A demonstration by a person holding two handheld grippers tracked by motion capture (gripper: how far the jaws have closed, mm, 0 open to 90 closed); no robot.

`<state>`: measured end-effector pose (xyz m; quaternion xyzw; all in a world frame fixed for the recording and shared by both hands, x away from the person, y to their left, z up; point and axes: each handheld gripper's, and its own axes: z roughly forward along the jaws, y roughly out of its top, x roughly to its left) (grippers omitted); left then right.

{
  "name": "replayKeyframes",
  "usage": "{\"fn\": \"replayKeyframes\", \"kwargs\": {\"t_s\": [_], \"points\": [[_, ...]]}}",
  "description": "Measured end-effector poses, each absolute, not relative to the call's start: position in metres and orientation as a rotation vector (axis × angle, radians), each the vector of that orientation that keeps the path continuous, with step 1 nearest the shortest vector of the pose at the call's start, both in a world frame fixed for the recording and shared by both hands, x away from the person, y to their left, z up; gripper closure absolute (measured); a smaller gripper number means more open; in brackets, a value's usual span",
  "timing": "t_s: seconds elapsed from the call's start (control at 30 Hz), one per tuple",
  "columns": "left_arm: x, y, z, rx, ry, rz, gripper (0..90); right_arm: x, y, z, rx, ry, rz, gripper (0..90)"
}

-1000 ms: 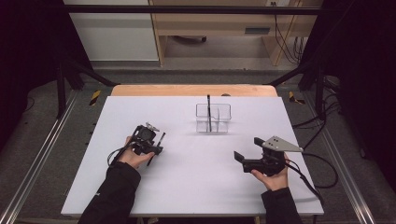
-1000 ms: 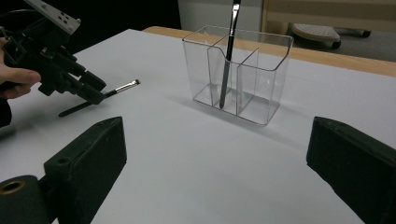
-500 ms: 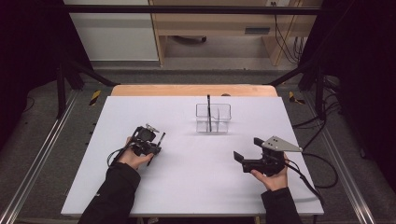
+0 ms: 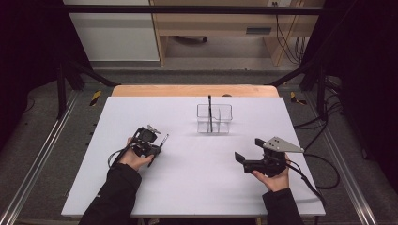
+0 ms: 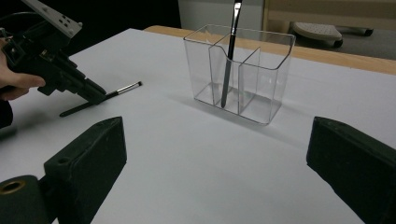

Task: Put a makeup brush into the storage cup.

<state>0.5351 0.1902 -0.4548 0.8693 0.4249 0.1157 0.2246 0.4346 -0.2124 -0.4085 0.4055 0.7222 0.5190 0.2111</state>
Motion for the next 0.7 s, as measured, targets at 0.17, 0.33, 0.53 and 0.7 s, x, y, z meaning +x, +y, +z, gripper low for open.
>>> {"fn": "replayKeyframes", "kwargs": {"t_s": [0.17, 0.33, 0.53, 0.7], "points": [[0.5346, 0.1905, -0.4545, 2.413, 1.149, 0.318, 80.6, 0.4347, -0.2122, -0.4087, 1.127, 2.008, 1.441, 5.6], [0.5342, 0.1909, -0.4547, 2.422, 1.122, 0.322, 83.0, 0.4349, -0.2122, -0.4089, 1.124, 2.009, 1.439, 5.6], [0.5339, 0.1905, -0.4546, 2.435, 1.105, 0.326, 82.7, 0.4348, -0.2122, -0.4088, 1.124, 2.008, 1.44, 5.6], [0.5351, 0.1908, -0.4539, 2.43, 1.1, 0.317, 74.5, 0.4348, -0.2124, -0.4087, 1.124, 2.008, 1.441, 5.6]]}}
